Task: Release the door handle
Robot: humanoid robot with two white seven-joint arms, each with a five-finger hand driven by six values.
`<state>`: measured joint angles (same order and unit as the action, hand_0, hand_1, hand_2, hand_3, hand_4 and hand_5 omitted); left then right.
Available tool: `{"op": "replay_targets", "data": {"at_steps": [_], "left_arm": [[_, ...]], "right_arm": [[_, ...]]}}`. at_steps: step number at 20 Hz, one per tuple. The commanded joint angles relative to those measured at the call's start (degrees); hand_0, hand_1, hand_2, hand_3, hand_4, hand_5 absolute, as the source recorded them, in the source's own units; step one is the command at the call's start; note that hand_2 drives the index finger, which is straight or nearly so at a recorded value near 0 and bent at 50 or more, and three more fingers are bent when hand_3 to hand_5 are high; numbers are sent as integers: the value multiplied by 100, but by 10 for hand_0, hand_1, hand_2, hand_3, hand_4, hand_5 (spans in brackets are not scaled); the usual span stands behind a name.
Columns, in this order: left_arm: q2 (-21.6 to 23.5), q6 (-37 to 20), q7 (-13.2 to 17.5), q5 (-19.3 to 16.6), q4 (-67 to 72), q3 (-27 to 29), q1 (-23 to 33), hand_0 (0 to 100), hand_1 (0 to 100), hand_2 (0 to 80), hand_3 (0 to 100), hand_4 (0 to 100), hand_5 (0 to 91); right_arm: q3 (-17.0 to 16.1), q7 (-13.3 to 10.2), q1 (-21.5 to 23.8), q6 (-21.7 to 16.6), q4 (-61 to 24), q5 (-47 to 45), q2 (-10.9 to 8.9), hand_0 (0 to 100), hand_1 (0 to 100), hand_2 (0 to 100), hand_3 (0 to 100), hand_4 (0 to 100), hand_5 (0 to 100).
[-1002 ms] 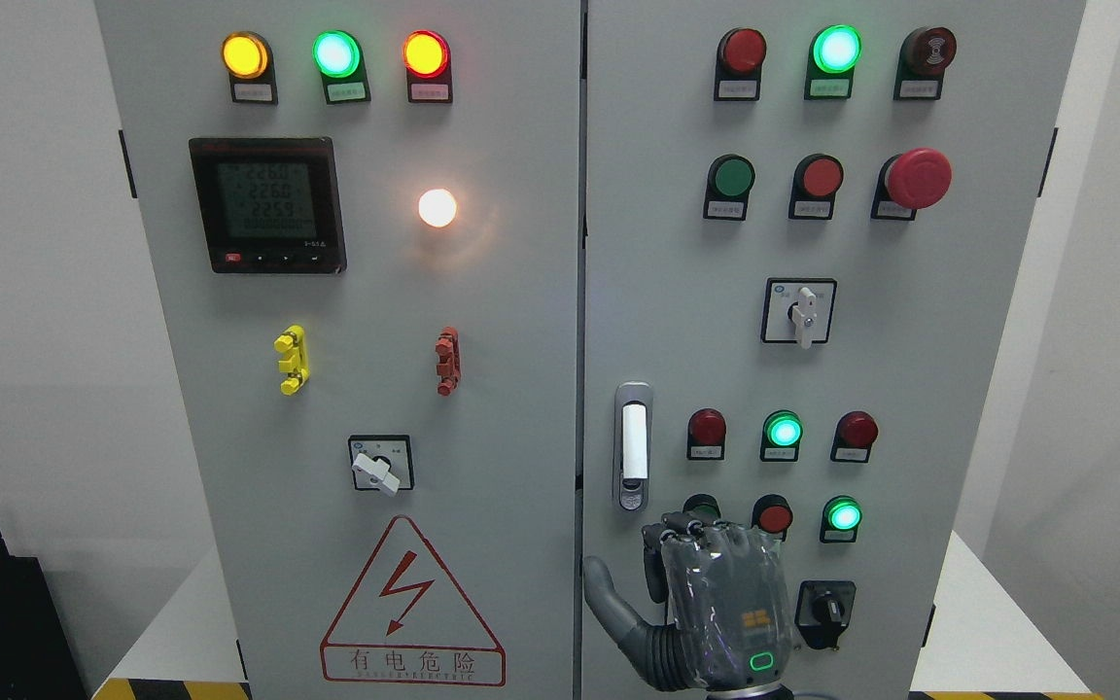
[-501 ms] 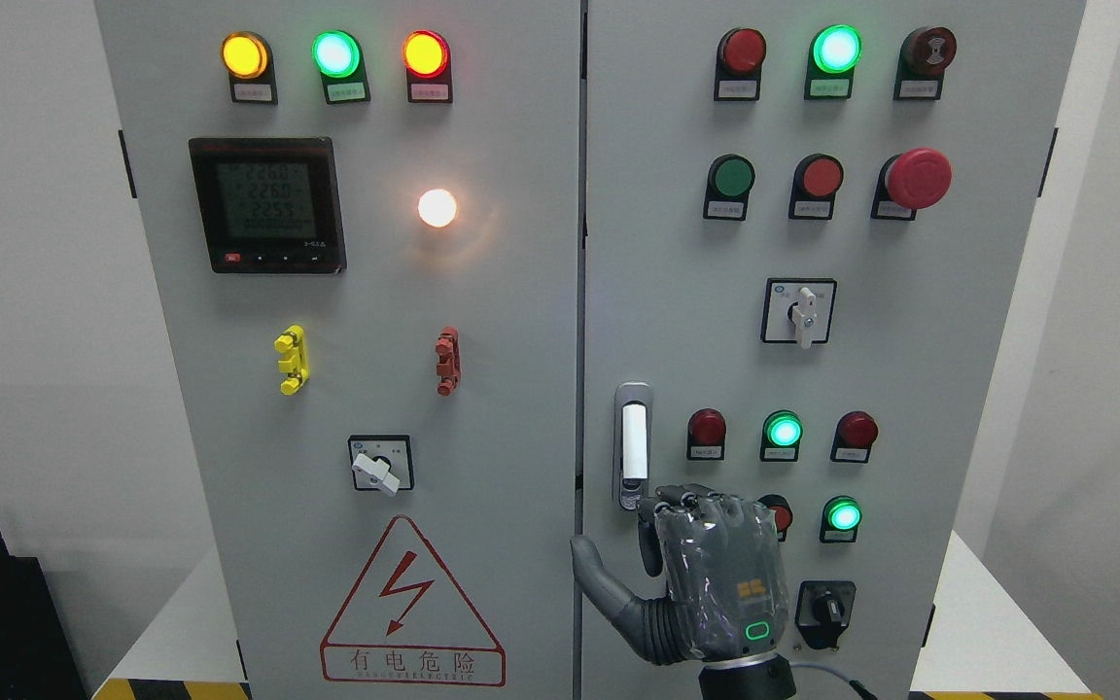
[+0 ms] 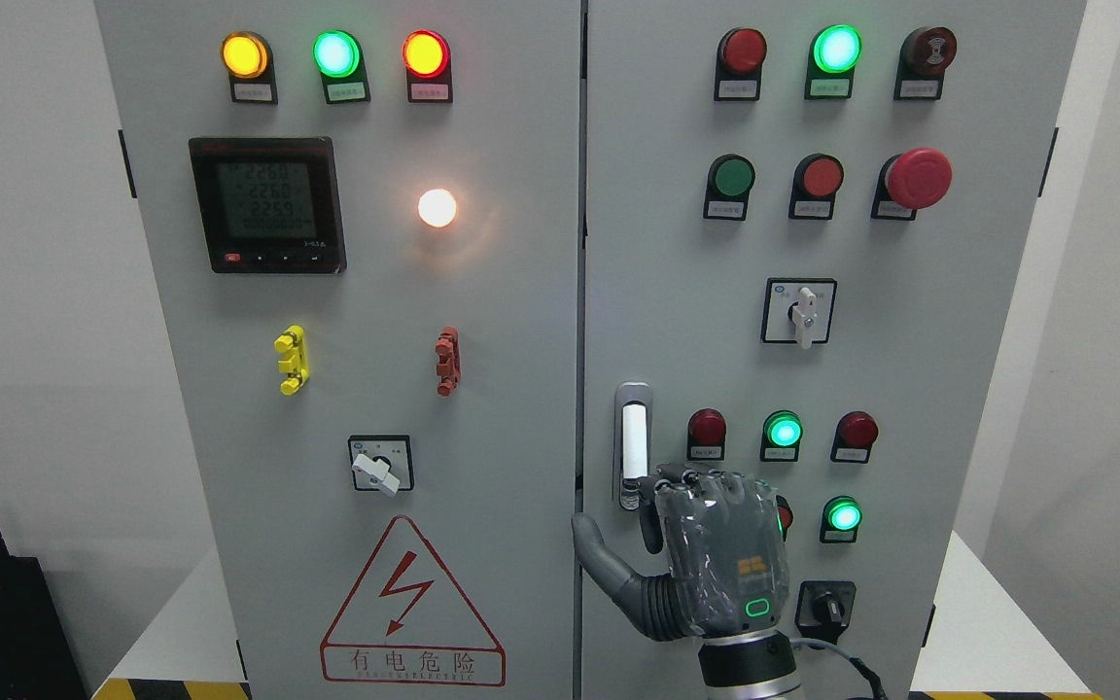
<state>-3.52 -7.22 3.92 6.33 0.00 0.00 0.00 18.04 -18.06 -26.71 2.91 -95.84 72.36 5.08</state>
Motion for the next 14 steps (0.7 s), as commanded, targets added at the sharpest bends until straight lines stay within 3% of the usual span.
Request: {"op": "replay_targets", "data": {"at_steps": [1, 14], "left_arm": [[0, 1, 3, 0, -53, -62, -176, 120, 389, 0, 0, 0, 0], [0, 1, 3, 0, -44, -62, -176, 120, 389, 0, 0, 0, 0]], "right_arm": [[-11, -5, -158, 43, 74, -11, 2, 232, 435, 1000, 1000, 1000, 982], [15, 30, -273, 131, 205, -2, 2, 224, 482, 1000, 1000, 1000, 982]]}}
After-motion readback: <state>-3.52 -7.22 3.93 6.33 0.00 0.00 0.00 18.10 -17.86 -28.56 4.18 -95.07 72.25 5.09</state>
